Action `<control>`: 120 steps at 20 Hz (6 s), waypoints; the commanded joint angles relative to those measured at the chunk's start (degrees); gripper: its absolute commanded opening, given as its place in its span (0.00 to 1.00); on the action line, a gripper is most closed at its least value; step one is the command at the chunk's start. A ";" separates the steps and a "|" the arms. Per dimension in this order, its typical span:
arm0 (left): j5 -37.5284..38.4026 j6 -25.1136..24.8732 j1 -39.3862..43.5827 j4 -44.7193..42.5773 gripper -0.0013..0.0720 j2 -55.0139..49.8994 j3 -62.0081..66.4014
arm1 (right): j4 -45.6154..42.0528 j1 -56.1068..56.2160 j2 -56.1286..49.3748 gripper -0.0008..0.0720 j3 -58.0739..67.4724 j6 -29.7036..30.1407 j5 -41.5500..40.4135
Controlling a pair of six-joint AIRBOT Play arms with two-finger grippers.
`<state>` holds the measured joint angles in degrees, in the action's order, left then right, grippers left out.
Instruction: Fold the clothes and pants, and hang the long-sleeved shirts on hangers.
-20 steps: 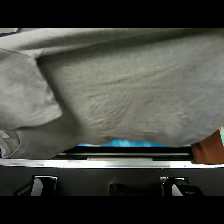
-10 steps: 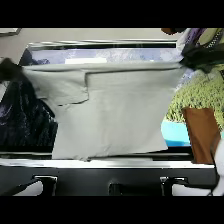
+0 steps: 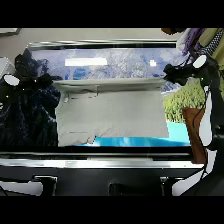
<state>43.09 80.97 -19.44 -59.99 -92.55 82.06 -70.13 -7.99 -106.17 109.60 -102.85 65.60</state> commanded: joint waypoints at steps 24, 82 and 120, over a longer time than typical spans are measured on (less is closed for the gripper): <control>36.11 1.51 -5.64 -9.64 0.70 0.04 -1.07 | -16.35 -0.20 0.96 0.63 -3.50 8.59 27.96; 20.31 -14.99 -20.11 16.06 0.05 35.15 -63.32 | 13.70 -20.68 20.28 0.59 -60.24 26.45 8.96; 19.67 10.51 -5.49 18.67 0.05 7.48 -8.39 | 9.44 -4.55 17.57 0.05 -32.54 6.75 -8.98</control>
<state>63.29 89.65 -26.59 -41.89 -78.89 65.36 -61.10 -12.60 -85.76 75.20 -95.22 59.72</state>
